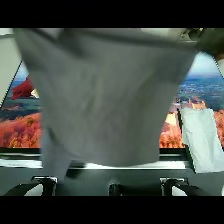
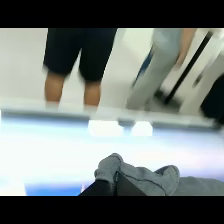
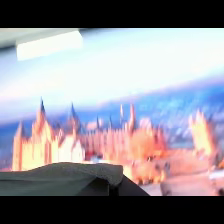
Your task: Fold the shirts.
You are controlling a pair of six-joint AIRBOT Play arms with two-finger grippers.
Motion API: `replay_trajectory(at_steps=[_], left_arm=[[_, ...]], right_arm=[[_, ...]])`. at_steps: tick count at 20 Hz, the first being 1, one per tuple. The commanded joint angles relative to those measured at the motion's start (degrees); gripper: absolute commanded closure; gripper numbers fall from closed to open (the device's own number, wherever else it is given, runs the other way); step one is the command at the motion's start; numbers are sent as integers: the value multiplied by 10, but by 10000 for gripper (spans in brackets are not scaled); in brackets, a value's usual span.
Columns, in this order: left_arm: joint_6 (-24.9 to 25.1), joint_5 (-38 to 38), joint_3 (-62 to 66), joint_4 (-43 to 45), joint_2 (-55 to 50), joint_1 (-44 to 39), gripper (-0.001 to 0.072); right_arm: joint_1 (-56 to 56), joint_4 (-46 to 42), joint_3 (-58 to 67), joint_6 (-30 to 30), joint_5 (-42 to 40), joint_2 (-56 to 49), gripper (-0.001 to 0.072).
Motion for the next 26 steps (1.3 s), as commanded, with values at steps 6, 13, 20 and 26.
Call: replay_trajectory(at_steps=[6,13,20,26], left_arm=[[5,72,-165,-45,-269,-49,668],[5,22,-146,-45,-294,-63,499],[-31,-233,12,-43,-286,60,237],[-31,-376,-70,108,-226,109,239]], right_arm=[[1,112,-53,74,-129,-244,667],[-2,113,-53,74,-120,-254,545],[-91,103,-51,15,63,-128,197],[-129,107,-184,-71,219,-81,198]])
